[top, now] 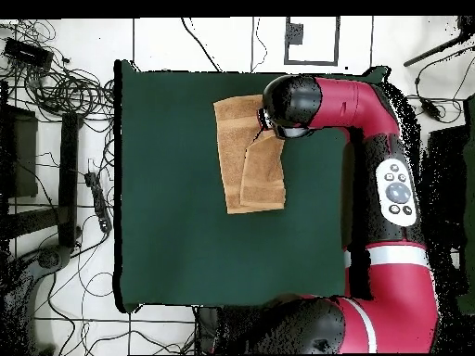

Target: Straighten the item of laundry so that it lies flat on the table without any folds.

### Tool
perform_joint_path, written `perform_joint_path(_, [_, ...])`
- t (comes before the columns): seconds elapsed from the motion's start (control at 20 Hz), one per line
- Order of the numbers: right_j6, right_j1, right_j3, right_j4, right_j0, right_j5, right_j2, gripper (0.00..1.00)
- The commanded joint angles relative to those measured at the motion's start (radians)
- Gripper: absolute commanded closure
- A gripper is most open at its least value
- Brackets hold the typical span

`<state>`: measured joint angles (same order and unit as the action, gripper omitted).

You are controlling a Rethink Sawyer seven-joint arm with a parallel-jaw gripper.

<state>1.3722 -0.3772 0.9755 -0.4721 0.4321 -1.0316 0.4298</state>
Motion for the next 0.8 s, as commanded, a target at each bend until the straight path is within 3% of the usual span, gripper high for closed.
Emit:
perform_joint_path(0.05, [-0.316, 0.024, 0.063, -0.049, 0.004, -0.006, 0.077, 1.0])
perform_joint_path(0.8, [-0.396, 0.02, 0.059, -0.086, 0.036, -0.008, 0.081, 1.0])
